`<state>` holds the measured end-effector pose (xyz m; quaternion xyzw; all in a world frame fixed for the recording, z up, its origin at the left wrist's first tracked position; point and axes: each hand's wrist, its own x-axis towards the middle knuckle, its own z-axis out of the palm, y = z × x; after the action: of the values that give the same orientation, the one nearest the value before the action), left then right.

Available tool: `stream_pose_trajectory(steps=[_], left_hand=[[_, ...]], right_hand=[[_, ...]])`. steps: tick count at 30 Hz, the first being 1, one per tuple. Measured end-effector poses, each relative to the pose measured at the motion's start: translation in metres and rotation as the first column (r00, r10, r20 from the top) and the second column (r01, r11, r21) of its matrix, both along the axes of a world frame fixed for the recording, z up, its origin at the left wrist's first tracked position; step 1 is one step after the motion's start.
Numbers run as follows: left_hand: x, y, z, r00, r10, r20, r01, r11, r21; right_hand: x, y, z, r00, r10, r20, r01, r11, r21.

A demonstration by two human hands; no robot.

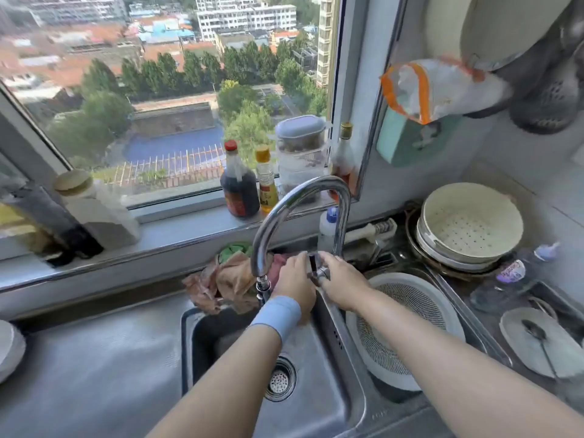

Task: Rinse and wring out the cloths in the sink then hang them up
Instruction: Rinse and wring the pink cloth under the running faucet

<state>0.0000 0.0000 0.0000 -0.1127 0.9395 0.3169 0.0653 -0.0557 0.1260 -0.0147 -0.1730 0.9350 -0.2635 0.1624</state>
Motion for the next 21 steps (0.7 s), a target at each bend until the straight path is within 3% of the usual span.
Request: stream_pose_trajectory(steps=[4,8,14,18,21], left_hand=[[-0.025,-0.002,-0.001,0.995,-0.046,0.083,0.051,0.997,-0.053],[-0.032,0.002,-0.005,0.978,-0.155,0.141,0.180,0.966,-0.185],[-0.031,0.001,-0.001,0.972,-0.142,0.187,0.199,0.922,-0.332],[-0.021,0.003,-0.006,0.958,-0.113,0.264,0.195,0.930,-0.313],[-0.011,0.007,-0.007,0.968,-0.105,0.227,0.162,0.954,-0.251]], right_hand=[[-0.011,-0.001,-0.011,0.996,0.055,0.074,-0.052,0.998,-0.043],[-0.014,0.001,-0.021,0.992,0.005,0.123,0.014,0.988,-0.153],[-0.010,0.000,-0.030,0.980,0.010,0.197,0.035,0.974,-0.224],[0.001,-0.004,-0.032,0.968,0.056,0.244,-0.006,0.979,-0.202],[0.006,-0.003,-0.027,0.969,0.062,0.240,-0.019,0.984,-0.179]])
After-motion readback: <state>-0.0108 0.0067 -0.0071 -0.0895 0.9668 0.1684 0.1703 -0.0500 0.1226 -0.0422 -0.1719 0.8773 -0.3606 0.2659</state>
